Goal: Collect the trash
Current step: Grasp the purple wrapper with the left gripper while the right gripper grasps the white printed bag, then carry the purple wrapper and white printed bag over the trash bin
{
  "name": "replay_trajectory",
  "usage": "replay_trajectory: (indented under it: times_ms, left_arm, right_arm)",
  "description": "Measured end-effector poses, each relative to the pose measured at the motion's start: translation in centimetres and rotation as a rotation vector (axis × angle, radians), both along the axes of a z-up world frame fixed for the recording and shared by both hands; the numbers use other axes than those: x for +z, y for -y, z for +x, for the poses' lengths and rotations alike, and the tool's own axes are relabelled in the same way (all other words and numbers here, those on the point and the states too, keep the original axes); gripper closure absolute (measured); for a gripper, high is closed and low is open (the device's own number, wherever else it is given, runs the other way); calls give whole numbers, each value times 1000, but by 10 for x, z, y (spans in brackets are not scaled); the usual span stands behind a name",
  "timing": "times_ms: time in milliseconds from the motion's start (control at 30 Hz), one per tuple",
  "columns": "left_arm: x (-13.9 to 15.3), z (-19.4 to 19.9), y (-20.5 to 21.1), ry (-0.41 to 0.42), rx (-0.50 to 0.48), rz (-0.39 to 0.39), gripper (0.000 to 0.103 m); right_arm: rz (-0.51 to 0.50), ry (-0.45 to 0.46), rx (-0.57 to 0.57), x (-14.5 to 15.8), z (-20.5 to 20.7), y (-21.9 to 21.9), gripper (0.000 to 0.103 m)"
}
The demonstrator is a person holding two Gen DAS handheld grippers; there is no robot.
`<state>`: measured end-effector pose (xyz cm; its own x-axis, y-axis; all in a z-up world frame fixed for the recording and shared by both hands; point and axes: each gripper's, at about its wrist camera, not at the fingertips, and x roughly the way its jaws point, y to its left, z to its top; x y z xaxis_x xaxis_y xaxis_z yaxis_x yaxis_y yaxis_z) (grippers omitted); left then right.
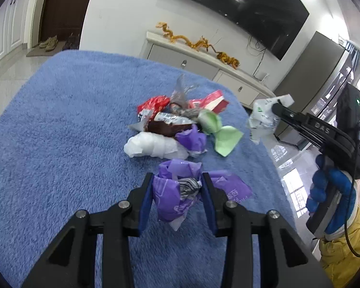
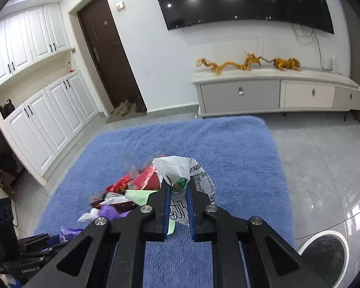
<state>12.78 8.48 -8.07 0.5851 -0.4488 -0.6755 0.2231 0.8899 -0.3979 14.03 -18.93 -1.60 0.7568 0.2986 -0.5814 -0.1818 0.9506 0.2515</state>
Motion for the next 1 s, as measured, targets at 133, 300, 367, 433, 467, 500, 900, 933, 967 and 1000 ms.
replay_trajectory:
  times_ms: [133,300,367,433,467,500,900,933,967,1000]
  left_arm:
    - [16,-17,-3,28,4,-6,67]
    - [37,-38,-1,69,-9,-3,67]
    - [44,-42,1,82,-16,-4,67]
    - [53,-48,5,98,-27,1,67]
    - [57,-53,8,107,-33,5,67]
    - [61,-56,11,113,-40,6,67]
    - [89,-58,92,136,-165,56,67]
    - [90,-57,102,134,-181,63,67]
    - [91,-55,117,132,-203,75,67]
    - [91,-54,130,129,-222,84,67]
  right_arm:
    - [23,43,-9,21,-33,11,91]
    - [37,107,-30,50,-76,30,91]
    - [43,128,-41,57,-91,38,91]
    - [51,149,-53,64,-106,46,91]
    - [54,156,-59,66,-112,49,91]
    - [57,163,-66,69,-119,54,91]
    - [106,198,-218,61,-167,140,91]
    - [116,195,-231,57,-168,149,91]
    - [130,189,-248,52,-170,161,91]
    - [140,183,-264,46,-172,171,91]
